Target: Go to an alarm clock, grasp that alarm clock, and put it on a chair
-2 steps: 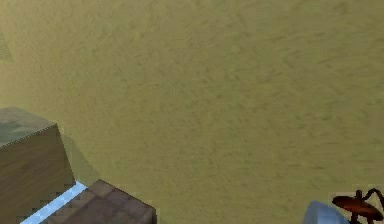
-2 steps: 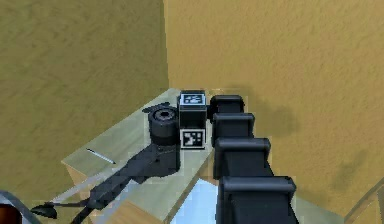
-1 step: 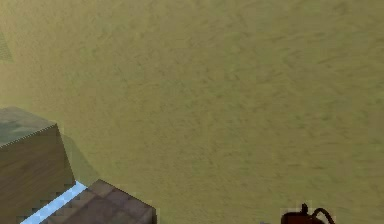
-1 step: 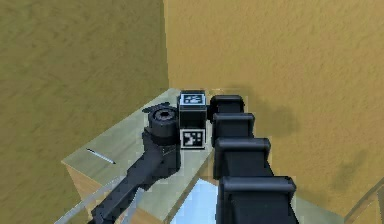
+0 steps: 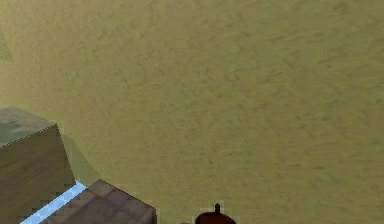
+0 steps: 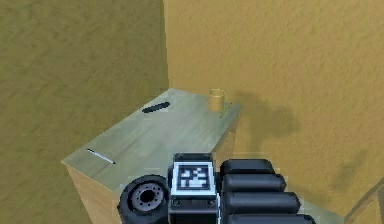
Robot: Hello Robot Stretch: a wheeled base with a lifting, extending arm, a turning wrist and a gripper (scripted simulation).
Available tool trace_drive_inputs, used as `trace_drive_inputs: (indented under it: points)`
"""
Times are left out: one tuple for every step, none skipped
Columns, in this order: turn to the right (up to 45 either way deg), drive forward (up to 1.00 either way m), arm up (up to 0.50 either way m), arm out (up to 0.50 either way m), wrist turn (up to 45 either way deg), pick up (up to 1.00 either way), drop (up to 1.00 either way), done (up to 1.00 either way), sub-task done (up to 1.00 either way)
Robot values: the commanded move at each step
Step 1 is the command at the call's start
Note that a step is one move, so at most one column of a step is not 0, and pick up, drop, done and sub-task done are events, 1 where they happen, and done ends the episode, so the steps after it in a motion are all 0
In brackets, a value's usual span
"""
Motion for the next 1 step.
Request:
trace_drive_inputs:
  points:
    - [-45.0, 0.00, 0.00, 0.00, 0.0, 0.00, 0.00, 0.00, 0.00]
